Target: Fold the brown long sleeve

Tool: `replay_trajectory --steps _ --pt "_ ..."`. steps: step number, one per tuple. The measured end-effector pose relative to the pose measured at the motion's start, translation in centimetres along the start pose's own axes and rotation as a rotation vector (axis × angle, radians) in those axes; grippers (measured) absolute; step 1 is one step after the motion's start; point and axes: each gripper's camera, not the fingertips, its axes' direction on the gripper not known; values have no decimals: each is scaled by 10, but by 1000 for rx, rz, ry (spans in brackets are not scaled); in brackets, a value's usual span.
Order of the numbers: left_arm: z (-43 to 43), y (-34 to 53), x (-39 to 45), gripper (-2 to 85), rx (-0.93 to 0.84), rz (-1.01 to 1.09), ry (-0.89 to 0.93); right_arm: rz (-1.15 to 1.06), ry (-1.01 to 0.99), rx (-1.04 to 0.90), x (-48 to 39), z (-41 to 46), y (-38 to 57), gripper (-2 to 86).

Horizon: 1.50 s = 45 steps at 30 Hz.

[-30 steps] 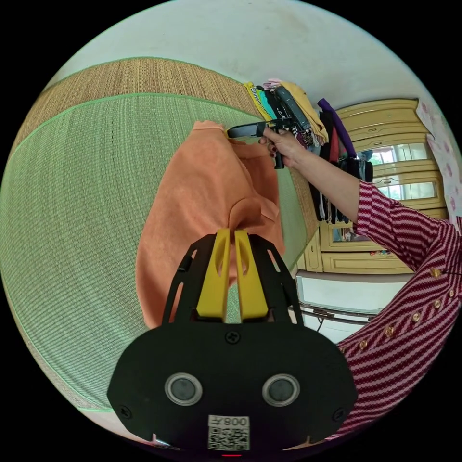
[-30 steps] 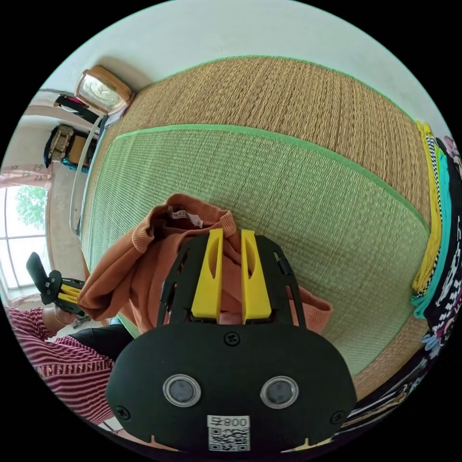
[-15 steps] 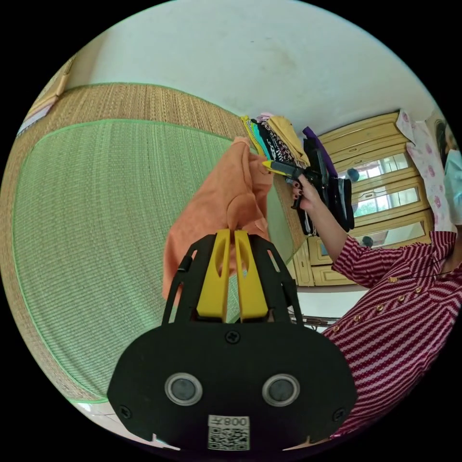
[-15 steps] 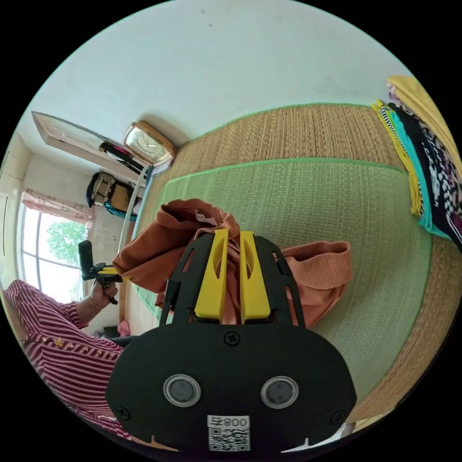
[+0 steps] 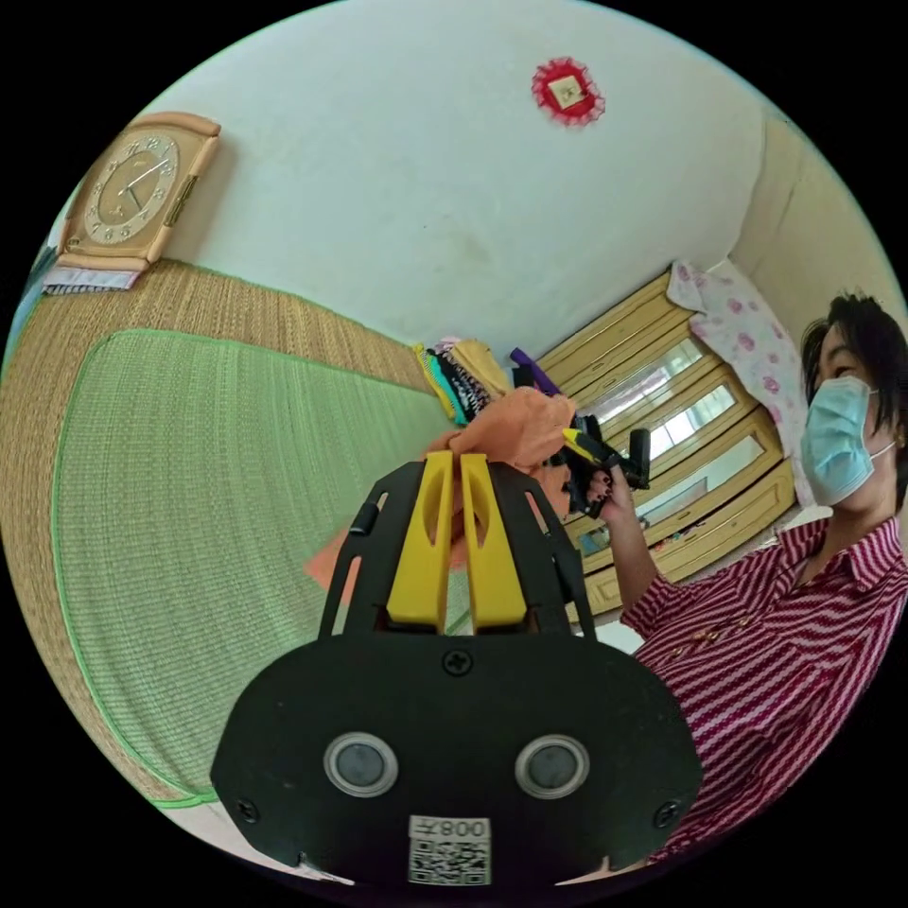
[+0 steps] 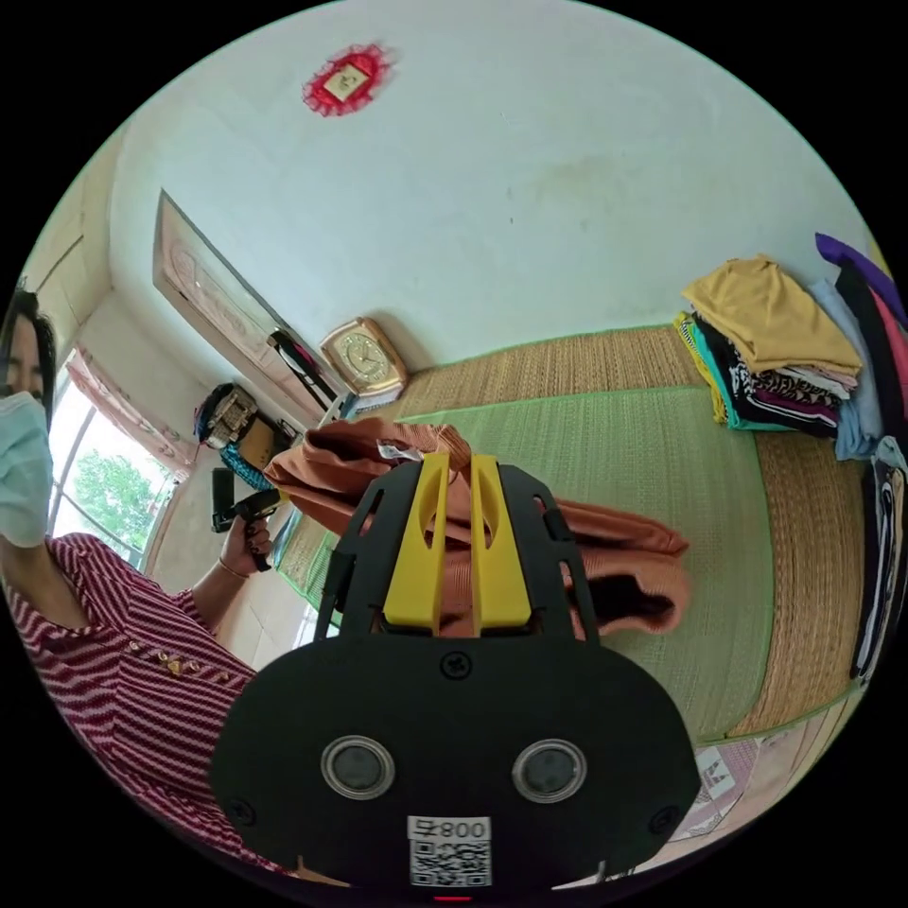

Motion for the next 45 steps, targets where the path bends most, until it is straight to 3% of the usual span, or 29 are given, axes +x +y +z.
replay_trajectory --steps 14,25,35,45 --pt "-54 124 -80 8 246 269 193 -212 -65 459 -119 -268 93 28" --pt "-106 198 -90 8 407 570 303 -429 -162 739 -191 -462 157 24" --pt "-170 284 -108 9 595 792 317 -631 -219 803 -257 -572 192 24" --pt "-189 377 -160 8 614 809 235 -697 -324 820 -274 -610 253 26"
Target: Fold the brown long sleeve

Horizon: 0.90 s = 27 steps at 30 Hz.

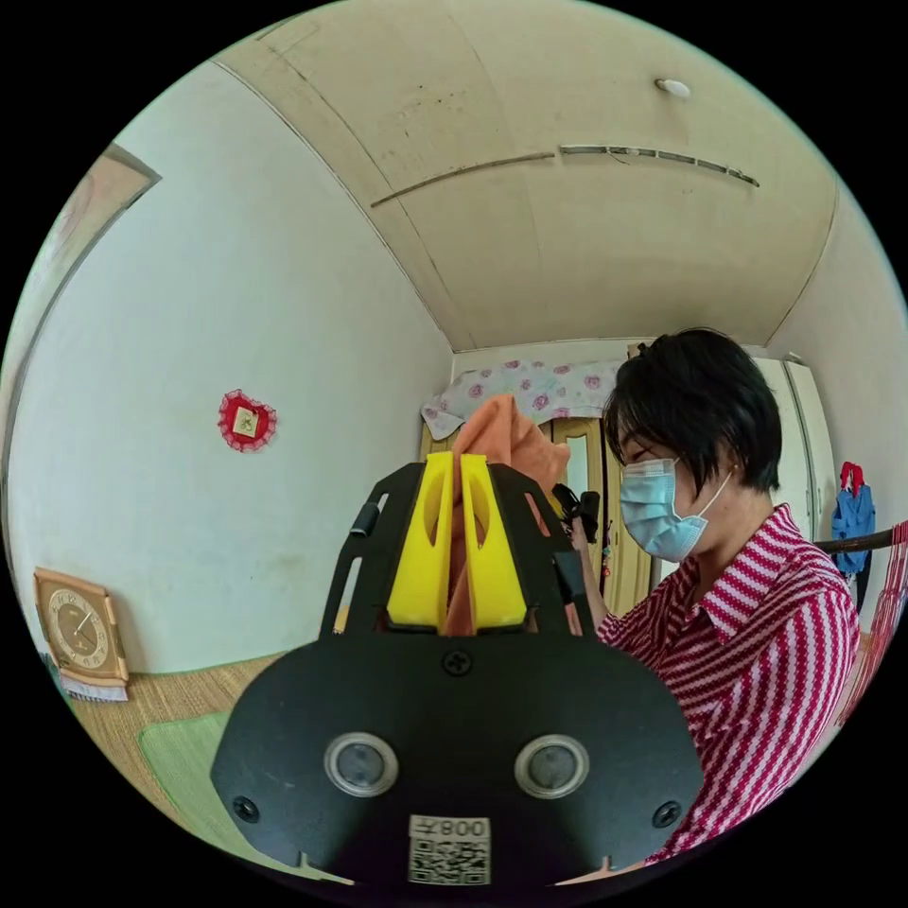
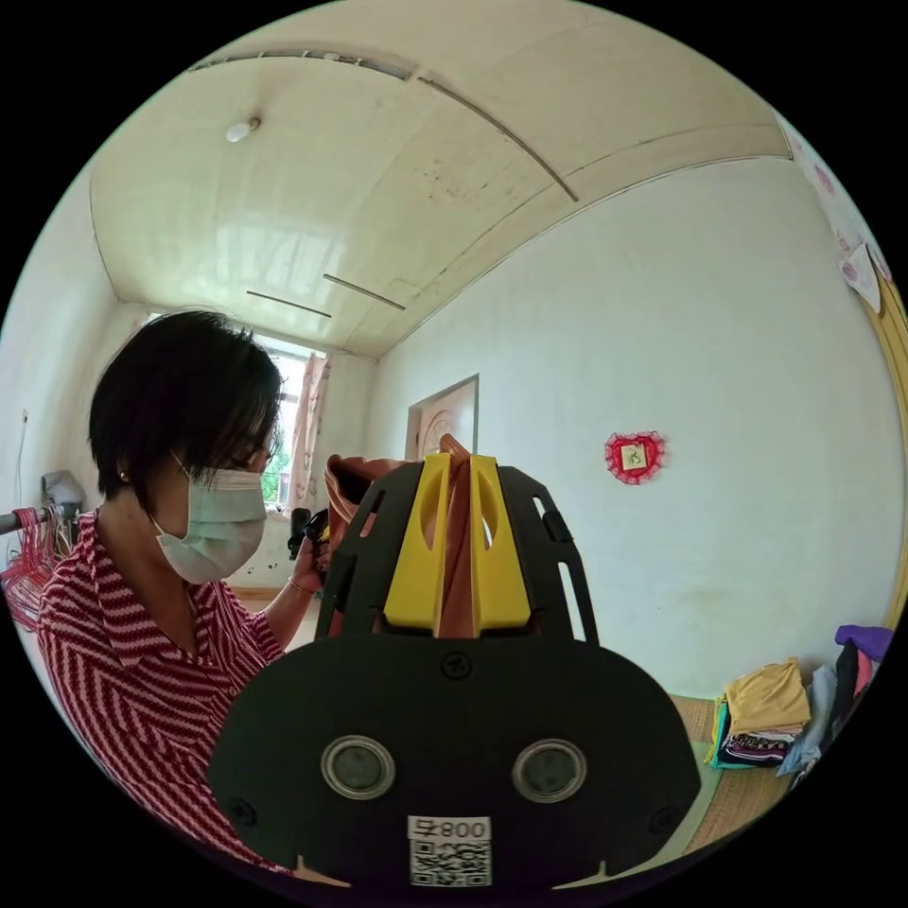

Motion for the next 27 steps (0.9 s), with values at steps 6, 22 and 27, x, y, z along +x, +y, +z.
replay_trajectory --steps 6,22,27 --pt "-31 41 13 9 -8 6 -9 -15 -34 17 -29 -30 -3 25" --pt "-60 74 11 10 29 50 -17 -116 -48 54 -96 -56 -14 25" --pt "-56 66 -1 10 34 56 -26 -154 -21 52 -110 -45 -16 25"
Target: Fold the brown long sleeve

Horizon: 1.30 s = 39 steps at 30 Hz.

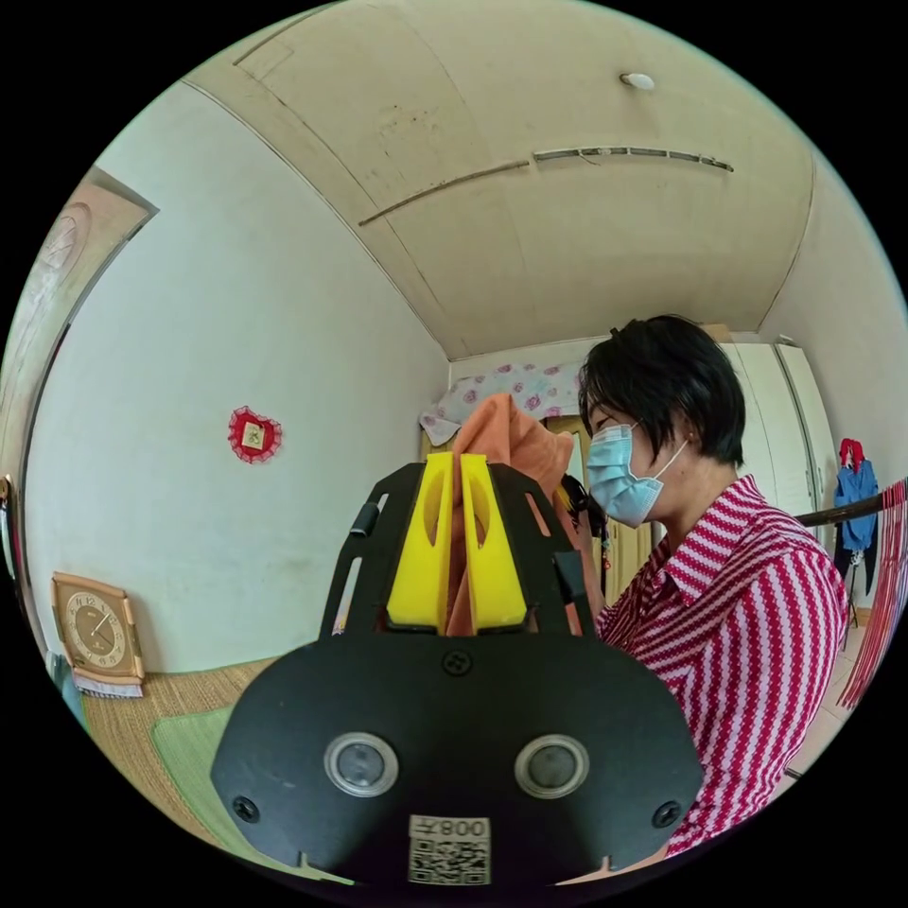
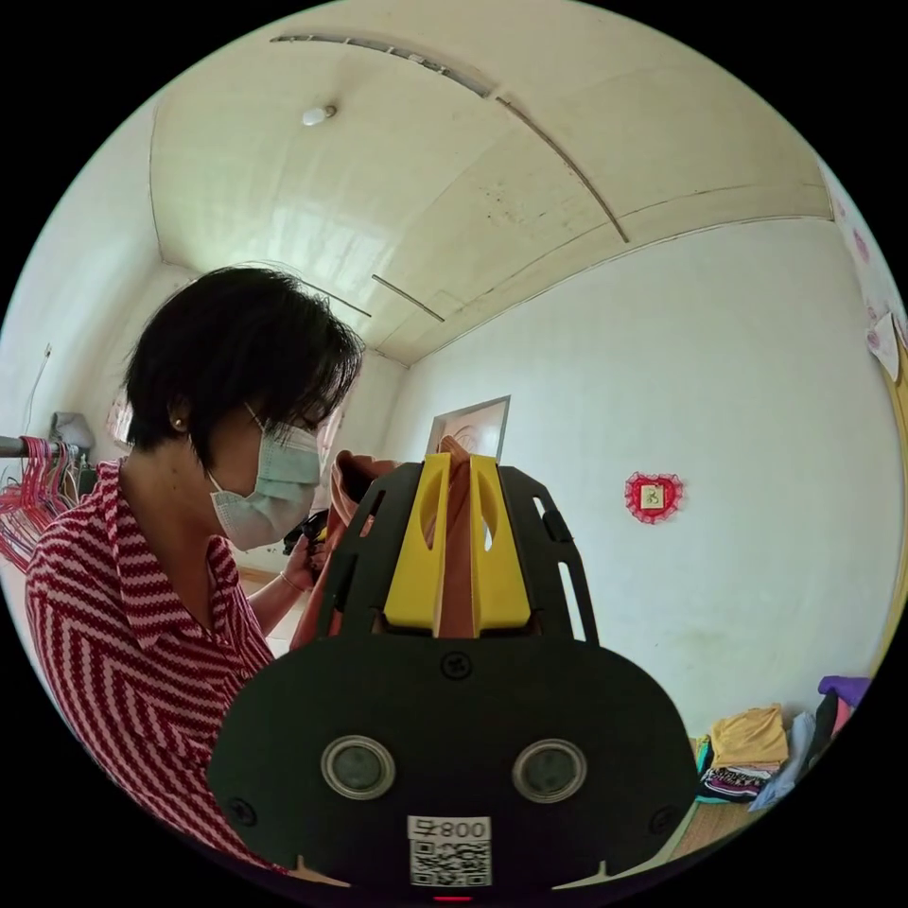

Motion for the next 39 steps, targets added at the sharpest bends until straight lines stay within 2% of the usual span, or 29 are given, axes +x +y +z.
replay_trajectory --steps 15,24,27,29,32,34,36,39 --pt "64 -57 -63 10 5 -27 22 4 4 0 3 59 20 26" --pt "152 -136 -128 11 -50 -42 -35 18 61 -37 47 134 43 23" --pt "203 -164 -186 13 -116 -114 -100 46 135 -133 95 195 56 20" --pt "253 -178 -257 16 -182 -215 -178 72 197 -241 140 250 69 17" --pt "312 -172 -357 25 -291 -365 -340 259 222 -470 252 360 117 10" --pt "335 -152 -410 33 -389 -468 -479 399 353 -682 333 432 191 7" --pt "345 -120 -451 44 -497 -585 -597 509 393 -843 373 461 258 8" --pt "348 -45 -479 63 -631 -799 -538 652 356 -914 386 461 368 13"
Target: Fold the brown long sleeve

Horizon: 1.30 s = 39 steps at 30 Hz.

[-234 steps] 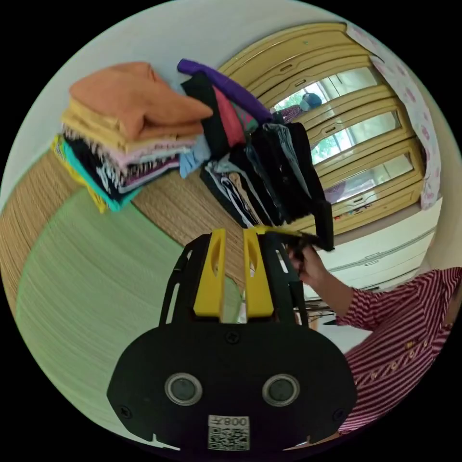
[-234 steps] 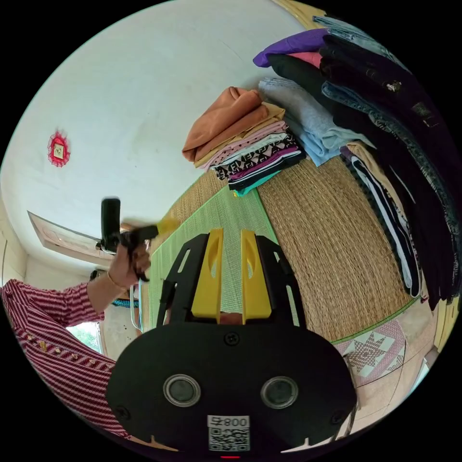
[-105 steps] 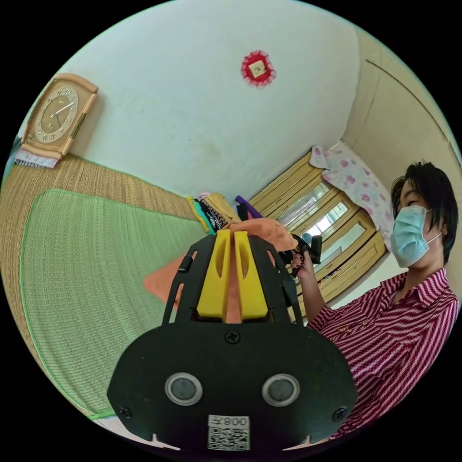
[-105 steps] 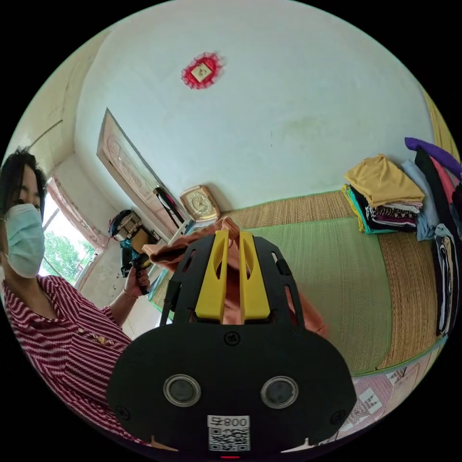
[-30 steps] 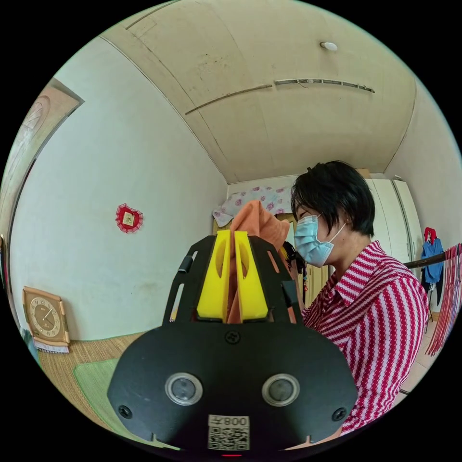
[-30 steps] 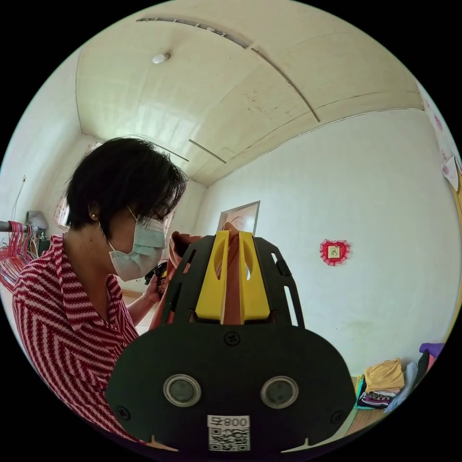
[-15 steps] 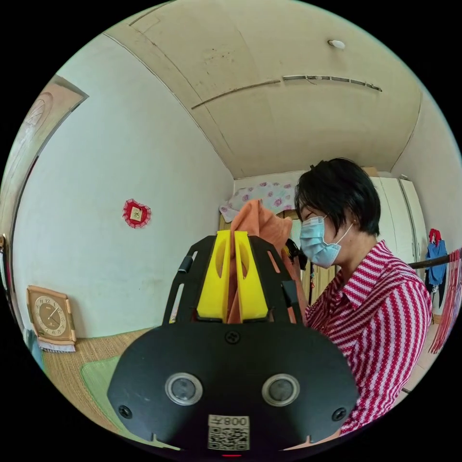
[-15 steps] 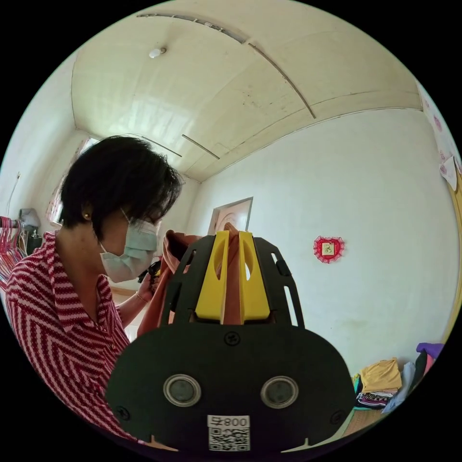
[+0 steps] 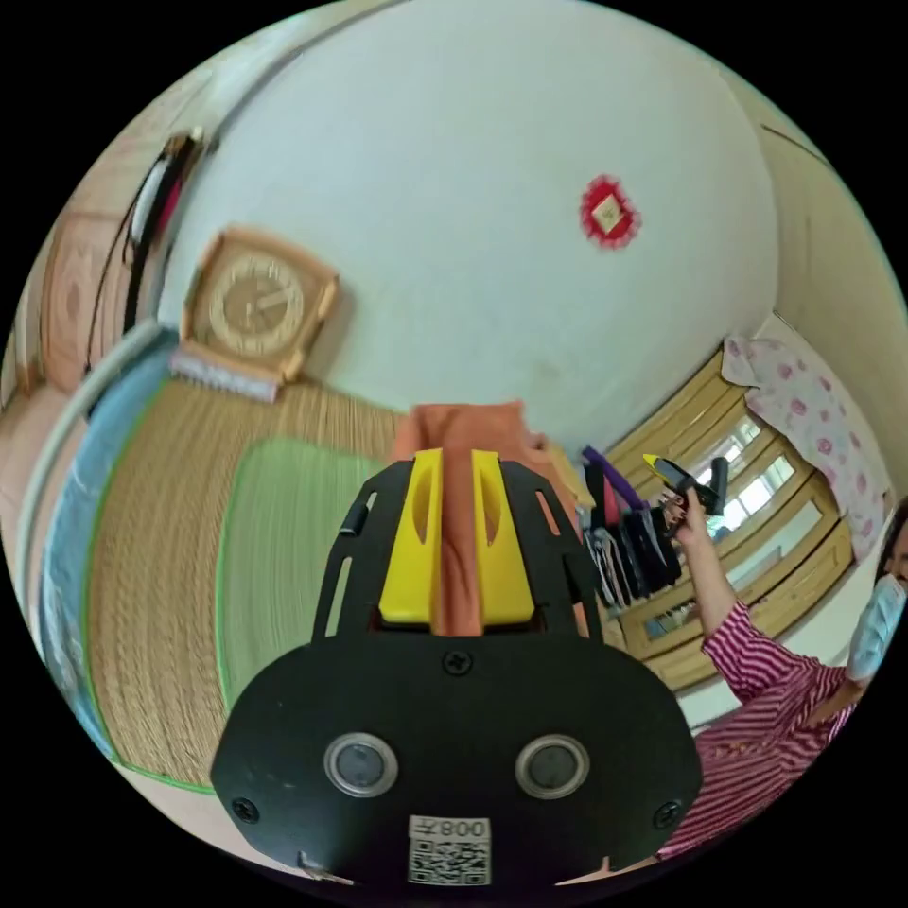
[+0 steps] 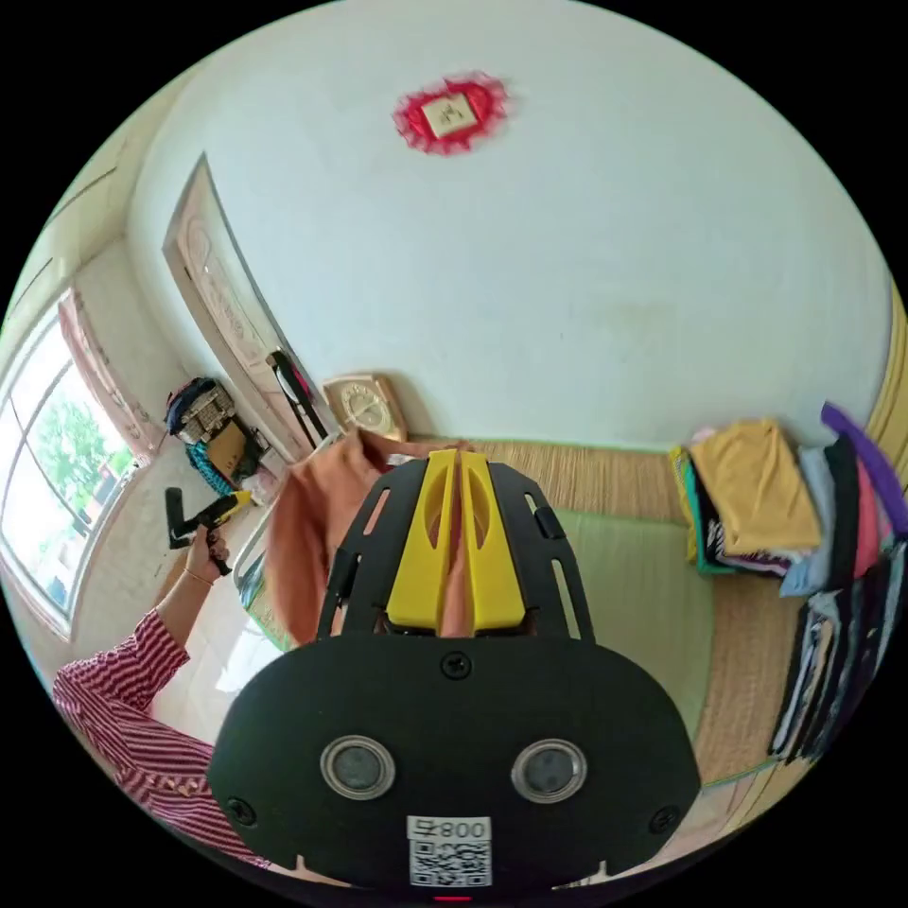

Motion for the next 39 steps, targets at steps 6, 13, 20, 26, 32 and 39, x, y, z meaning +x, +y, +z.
replay_trajectory --steps 6,13,20,26,32,39 --pt "75 80 -49 92 -332 -267 -38 185 -63 -368 65 166 149 66" --pt "96 54 5 131 -421 -276 -125 372 5 -487 104 217 239 87" --pt "127 16 15 126 -438 -445 -125 460 125 -461 122 218 263 100" --pt "145 -19 44 75 -449 -423 -95 517 152 -565 133 261 289 94" --pt "98 -89 76 44 -363 -297 -148 492 125 -643 126 282 299 37" --pt "-66 -218 83 52 -23 -217 -469 338 409 -451 153 164 182 40"
